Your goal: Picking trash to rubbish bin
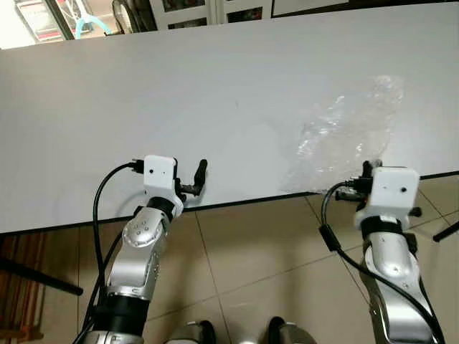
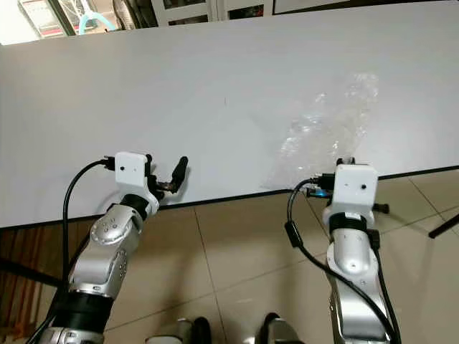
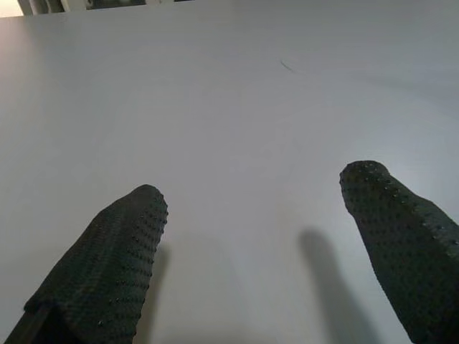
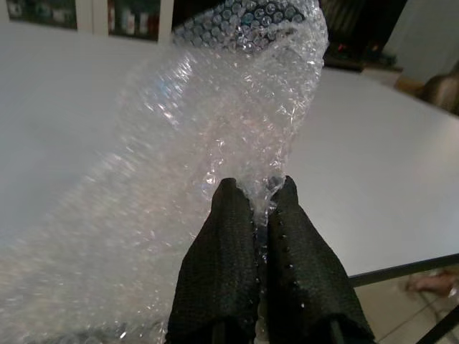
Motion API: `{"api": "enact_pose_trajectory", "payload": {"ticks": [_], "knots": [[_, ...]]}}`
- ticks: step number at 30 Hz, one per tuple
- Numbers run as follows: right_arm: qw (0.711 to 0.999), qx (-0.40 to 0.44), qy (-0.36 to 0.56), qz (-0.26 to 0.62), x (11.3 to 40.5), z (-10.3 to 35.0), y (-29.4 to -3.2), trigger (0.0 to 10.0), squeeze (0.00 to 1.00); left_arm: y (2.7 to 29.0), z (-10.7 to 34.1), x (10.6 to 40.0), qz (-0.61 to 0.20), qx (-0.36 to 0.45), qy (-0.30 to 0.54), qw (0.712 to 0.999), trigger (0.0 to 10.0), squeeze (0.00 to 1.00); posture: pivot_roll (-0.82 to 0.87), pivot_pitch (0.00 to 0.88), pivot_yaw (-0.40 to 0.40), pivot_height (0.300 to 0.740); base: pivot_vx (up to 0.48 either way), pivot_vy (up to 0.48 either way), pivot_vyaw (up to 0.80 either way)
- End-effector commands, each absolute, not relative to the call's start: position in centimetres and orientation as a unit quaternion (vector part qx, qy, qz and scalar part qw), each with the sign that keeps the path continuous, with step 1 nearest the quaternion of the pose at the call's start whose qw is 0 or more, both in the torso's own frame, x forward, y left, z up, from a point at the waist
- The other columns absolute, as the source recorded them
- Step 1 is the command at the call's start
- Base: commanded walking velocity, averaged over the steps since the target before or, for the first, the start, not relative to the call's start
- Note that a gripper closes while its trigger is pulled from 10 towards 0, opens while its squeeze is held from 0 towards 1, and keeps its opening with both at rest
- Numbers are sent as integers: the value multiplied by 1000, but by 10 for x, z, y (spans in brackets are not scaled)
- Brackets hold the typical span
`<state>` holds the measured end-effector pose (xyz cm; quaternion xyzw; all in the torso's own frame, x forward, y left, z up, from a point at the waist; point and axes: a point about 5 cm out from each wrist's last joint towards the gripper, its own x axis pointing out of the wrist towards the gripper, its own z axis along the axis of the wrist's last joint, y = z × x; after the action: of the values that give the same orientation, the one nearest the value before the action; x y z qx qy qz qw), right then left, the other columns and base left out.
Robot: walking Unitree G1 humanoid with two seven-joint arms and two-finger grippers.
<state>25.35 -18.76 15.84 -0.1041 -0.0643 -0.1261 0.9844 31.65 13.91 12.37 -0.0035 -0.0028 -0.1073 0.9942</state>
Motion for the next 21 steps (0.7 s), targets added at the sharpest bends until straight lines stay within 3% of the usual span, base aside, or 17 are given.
{"api": "enact_pose_trajectory", "payload": {"ticks": [1,12,21], "knots": [[981,-112,-75,-137,246,164,-189,0,0,141,121,316,-110,-4,5,994,10000,0,-127,127,86,740,0,0,0],[982,-113,-64,-141,232,164,-194,0,0,139,113,305,-122,-10,18,992,10000,0,-127,128,66,740,0,0,0],[983,-114,-60,-129,237,165,-190,0,0,136,115,305,-123,-19,18,992,10000,0,-119,126,57,740,0,0,-800]]}}
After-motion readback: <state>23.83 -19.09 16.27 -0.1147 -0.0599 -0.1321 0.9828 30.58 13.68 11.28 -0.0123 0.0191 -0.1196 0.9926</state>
